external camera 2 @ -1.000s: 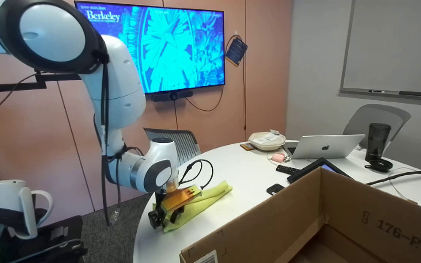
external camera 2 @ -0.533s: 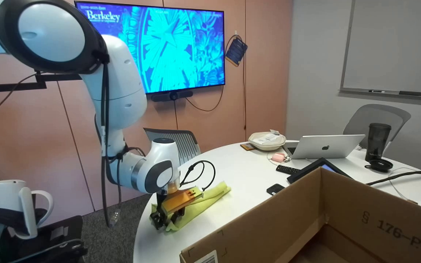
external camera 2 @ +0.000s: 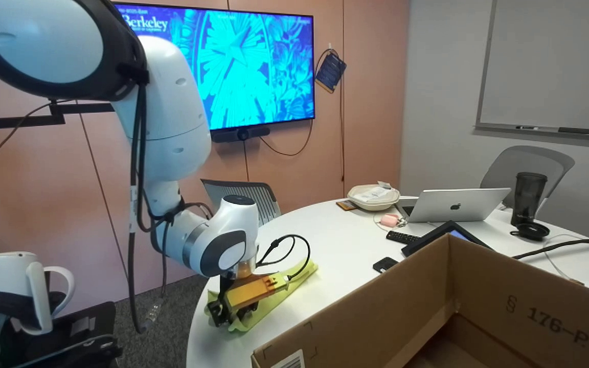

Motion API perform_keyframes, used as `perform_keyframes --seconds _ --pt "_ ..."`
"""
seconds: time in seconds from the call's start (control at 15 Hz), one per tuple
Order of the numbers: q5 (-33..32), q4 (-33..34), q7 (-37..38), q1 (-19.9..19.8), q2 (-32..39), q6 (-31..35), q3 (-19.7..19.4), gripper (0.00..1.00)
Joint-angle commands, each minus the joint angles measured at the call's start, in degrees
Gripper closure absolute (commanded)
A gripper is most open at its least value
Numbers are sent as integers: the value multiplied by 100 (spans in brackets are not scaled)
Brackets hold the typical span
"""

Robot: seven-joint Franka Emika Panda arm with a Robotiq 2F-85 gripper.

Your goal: Put the green marker on the yellow towel, fold the towel twice and put it in the brown box

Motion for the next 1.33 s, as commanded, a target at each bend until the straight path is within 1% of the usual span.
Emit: perform_keyframes --seconds 0.0,0.13,0.4,0.67,0.8,1.07,1.27 --pt "369 -247 -255 -435 -293 -123 345 93" --pt "480 -279 -319 -585 -372 -99 456 93" --pt "771 -160 -291 -703 -411 1 634 93" --pt "994 123 -170 -589 -371 183 730 93" --pt "1043 332 -61 -460 -304 269 712 93" --pt "935 837 589 217 -166 599 248 93" --pt "826 1257 1177 780 34 722 -191 93"
